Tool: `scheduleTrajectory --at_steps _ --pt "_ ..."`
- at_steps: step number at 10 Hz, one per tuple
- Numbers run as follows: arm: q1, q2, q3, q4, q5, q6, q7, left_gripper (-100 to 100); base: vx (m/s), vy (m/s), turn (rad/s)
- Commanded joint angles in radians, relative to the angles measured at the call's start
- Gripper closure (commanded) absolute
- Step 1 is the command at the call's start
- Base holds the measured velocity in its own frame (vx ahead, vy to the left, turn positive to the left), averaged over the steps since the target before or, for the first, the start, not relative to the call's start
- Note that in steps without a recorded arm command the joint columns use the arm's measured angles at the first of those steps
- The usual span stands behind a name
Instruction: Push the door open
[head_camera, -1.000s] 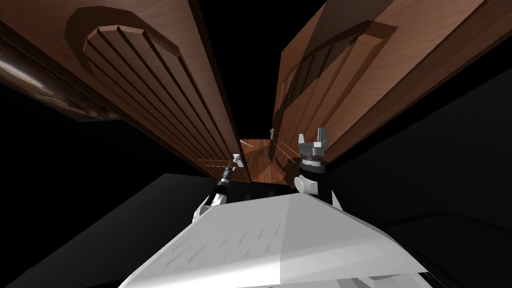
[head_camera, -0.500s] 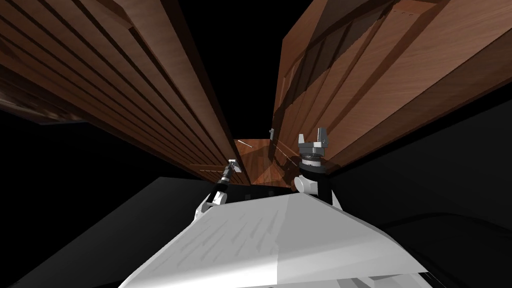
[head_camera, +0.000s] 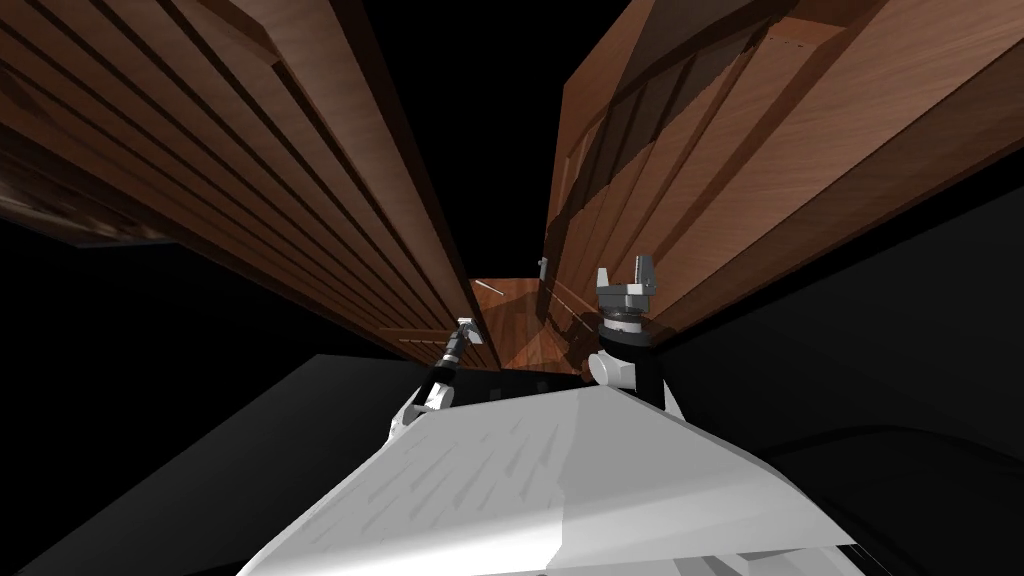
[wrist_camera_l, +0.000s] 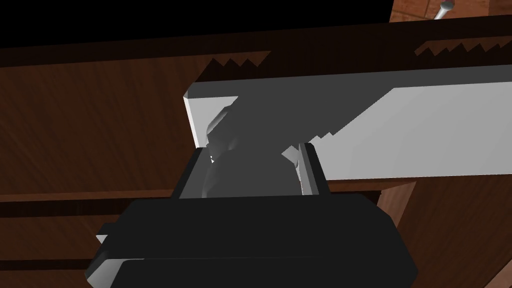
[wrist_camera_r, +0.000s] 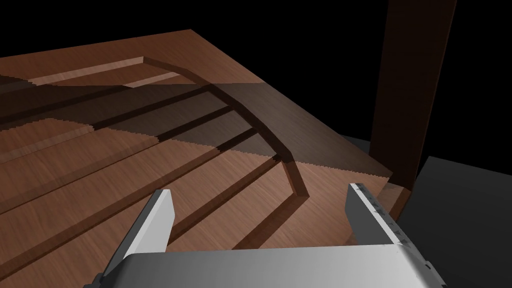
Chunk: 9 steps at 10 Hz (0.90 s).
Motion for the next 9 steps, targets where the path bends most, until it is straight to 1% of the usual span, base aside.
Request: scheduleTrajectory --at_steps 1,2,3,4,5,7,9 --pt "-0.025 -0.031 0.025 0.025 -0.01 0.007 -0.016 100 0.098 -0.048 0.097" --pt "-0.031 -0.039 0.032 0.032 -0.013 0.009 -0.02 100 0.139 -0.073 0.08" --pt "-0.045 -0.056 0.046 0.046 -0.018 0.012 -0.028 100 0.148 -0.055 0.063" --pt "-0.053 -0.066 0.054 0.054 -0.022 0.015 -0.034 100 0.127 -0.049 0.033" --pt "-0.069 -0.086 0.071 0.071 -0.029 0.019 -0.044 100 0.137 -0.059 0.061" --pt "-0.088 -0.109 0.09 0.09 -0.036 0.024 -0.056 100 0.153 -0.021 0.047" --pt "-0.107 -0.134 0.11 0.11 -0.044 0.03 -0.068 100 0.101 -0.037 0.058"
